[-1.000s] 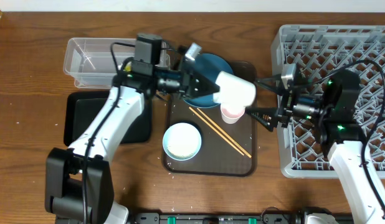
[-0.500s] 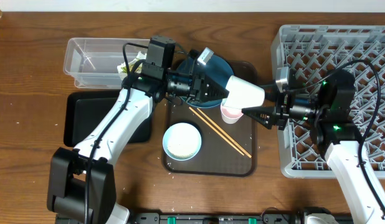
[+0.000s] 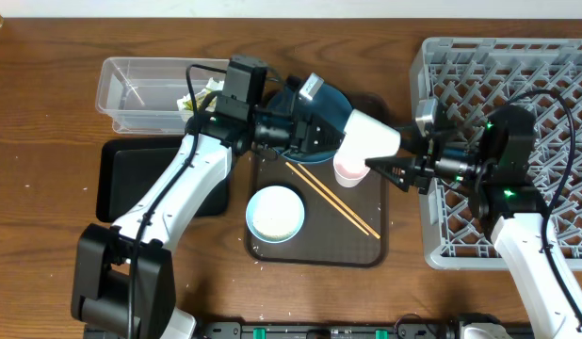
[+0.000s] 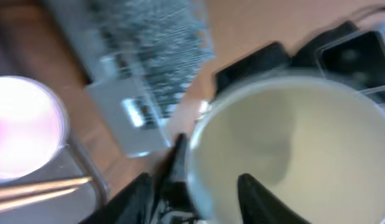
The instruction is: Sort waste into correct bins and load items into the dishwasher rack
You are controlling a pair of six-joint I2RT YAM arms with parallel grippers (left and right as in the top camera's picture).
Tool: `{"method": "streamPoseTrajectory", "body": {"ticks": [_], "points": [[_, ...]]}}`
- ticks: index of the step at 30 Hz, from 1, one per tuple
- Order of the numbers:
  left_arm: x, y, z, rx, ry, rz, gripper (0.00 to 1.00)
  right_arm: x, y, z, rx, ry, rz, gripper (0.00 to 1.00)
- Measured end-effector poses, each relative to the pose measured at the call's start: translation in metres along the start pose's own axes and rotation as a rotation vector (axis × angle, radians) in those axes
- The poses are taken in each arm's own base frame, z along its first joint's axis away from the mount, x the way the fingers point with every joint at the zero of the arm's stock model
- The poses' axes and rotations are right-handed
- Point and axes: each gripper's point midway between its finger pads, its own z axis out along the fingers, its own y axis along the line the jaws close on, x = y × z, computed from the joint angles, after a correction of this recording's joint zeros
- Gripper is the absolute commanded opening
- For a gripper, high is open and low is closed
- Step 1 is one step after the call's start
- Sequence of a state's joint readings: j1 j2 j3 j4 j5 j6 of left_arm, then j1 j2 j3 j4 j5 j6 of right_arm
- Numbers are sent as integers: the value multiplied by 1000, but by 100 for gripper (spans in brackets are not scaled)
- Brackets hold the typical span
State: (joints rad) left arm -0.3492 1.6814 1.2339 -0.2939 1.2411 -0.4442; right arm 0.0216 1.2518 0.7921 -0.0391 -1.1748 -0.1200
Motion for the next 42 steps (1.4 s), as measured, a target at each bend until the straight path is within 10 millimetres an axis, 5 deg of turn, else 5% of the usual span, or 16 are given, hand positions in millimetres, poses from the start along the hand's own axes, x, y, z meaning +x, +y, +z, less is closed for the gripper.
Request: {"method": "streamPoseTrajectory", "body": {"ticks": [6,10,17,21,27,33,42], "points": [[5,86,-22,-469,-82,-85,62,24,-48,-10,291,75,156,23],[3,113,-64,-680,-145,-92,62,38,-79,-40,496,101,279,1],[-2,89,-159,-878,-360,-59,62,19,-116,-138,945,115,435,1],[1,73,-185,-922,-431,-34,62,6,-121,-202,1202,118,510,1],[1,74,-191,-943,-440,-33,62,12,-126,-285,1498,157,667,1],[1,74,-191,-945,-439,-31,62,42,-138,-354,1671,242,880,3],[2,74,-191,-947,-439,-32,62,127,-145,-401,1699,397,1210,9]]}}
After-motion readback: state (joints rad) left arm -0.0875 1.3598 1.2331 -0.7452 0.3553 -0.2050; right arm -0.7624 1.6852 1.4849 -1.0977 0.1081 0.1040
